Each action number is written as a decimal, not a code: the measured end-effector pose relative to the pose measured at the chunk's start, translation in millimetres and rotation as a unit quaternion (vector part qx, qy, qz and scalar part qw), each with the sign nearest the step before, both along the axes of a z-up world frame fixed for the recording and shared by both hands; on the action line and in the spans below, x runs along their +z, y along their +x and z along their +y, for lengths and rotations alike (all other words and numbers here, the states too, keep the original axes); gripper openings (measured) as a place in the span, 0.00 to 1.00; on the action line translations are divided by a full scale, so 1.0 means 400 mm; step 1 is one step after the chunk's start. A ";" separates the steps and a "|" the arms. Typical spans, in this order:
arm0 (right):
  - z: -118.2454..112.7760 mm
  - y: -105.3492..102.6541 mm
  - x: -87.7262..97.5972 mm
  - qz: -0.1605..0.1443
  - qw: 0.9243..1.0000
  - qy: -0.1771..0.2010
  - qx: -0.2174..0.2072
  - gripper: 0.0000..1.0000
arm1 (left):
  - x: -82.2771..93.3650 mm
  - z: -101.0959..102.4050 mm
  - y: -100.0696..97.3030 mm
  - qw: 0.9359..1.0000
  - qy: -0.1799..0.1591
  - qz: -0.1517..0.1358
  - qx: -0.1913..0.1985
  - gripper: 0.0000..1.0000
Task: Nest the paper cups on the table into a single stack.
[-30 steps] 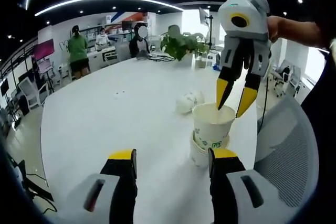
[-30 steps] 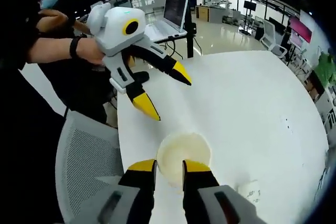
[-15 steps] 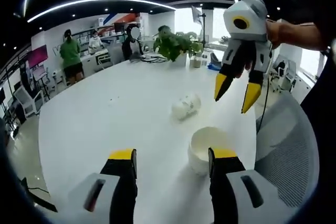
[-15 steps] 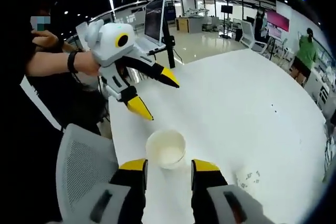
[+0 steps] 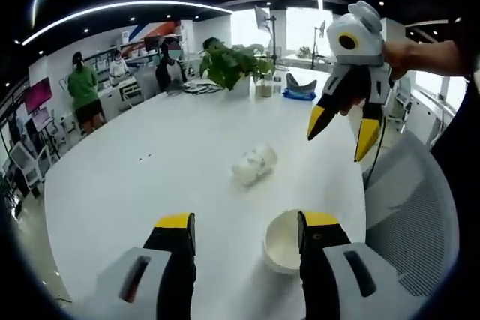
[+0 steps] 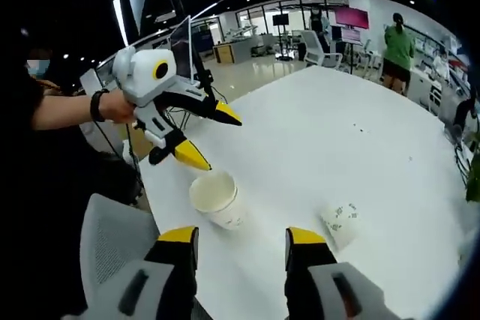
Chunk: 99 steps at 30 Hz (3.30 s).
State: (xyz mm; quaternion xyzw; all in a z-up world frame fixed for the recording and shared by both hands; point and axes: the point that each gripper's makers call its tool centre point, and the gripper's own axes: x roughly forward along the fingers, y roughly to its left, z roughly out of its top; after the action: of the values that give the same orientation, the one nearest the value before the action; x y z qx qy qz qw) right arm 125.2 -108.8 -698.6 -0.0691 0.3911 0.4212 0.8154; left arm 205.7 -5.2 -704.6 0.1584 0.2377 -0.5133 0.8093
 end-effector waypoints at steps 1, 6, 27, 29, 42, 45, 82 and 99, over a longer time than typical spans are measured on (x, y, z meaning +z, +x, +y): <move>-0.008 -0.006 0.002 0.000 1.000 0.001 -0.008 0.46 | 0.004 -0.014 -0.005 1.000 0.001 0.000 -0.004 0.53; -0.048 -0.003 -0.002 -0.001 0.999 0.017 -0.048 0.50 | 0.012 -0.061 -0.012 1.000 0.005 -0.001 -0.020 0.54; -0.136 -0.043 -0.036 0.003 0.992 0.036 -0.121 0.61 | -0.047 -0.267 0.046 0.992 0.056 -0.012 -0.114 0.57; -0.134 -0.048 -0.037 0.004 0.991 0.040 -0.125 0.61 | -0.062 -0.281 0.053 0.990 0.067 -0.016 -0.126 0.57; -0.118 -0.078 -0.071 0.019 0.991 0.045 -0.122 0.61 | -0.134 -0.378 0.089 0.981 0.102 -0.011 -0.166 0.57; -0.120 -0.084 -0.077 0.022 0.991 0.049 -0.125 0.61 | -0.151 -0.399 0.096 0.977 0.115 -0.014 -0.178 0.57; -0.139 -0.112 -0.110 0.041 0.984 0.083 -0.152 0.58 | -0.320 -0.500 0.116 0.952 0.205 0.007 -0.226 0.40; -0.116 -0.089 -0.117 0.039 0.987 0.078 -0.135 0.58 | -0.251 -0.442 0.156 0.961 0.194 -0.012 -0.197 0.39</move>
State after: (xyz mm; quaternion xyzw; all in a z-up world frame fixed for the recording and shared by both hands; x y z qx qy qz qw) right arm 89.5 -155.3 -745.5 0.0644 0.3947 0.3389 0.8516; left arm 267.9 -182.0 -805.0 0.3617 0.2872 -0.6050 0.6486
